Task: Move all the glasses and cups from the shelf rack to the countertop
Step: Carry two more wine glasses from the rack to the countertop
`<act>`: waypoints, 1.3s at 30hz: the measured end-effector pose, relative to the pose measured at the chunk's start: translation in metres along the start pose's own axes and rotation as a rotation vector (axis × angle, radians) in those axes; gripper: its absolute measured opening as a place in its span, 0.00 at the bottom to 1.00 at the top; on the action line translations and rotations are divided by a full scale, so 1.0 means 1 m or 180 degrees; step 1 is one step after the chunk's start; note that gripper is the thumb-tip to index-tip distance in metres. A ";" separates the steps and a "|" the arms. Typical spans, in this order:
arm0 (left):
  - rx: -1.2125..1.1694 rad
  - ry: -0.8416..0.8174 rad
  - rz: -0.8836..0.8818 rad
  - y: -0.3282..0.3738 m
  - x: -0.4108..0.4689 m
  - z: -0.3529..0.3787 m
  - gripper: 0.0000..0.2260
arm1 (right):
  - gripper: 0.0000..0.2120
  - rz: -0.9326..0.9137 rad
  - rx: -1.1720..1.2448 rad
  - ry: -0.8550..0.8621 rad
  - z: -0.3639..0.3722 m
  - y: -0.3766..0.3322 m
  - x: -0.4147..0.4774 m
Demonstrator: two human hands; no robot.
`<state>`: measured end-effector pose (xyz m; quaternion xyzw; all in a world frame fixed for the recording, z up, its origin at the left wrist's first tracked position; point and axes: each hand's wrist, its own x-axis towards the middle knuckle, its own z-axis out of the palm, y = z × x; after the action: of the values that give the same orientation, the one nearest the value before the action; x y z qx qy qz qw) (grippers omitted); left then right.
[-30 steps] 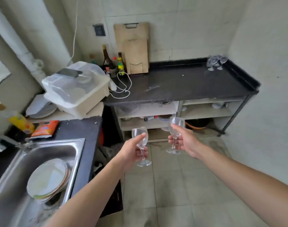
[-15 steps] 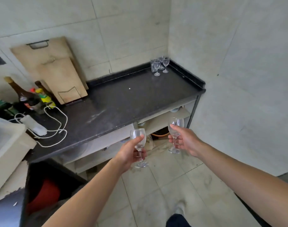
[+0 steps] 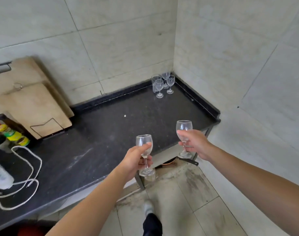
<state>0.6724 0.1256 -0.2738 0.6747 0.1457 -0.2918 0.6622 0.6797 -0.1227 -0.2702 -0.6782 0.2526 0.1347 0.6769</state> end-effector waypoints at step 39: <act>0.0564 0.0637 -0.0133 0.203 0.483 0.111 0.31 | 0.30 -0.0629 -0.1728 -0.0182 -0.055 -0.143 0.498</act>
<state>1.1488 -0.0908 -0.3881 0.7530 0.1987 -0.2485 0.5760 1.1624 -0.2635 -0.4068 -0.8518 0.1207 0.1499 0.4873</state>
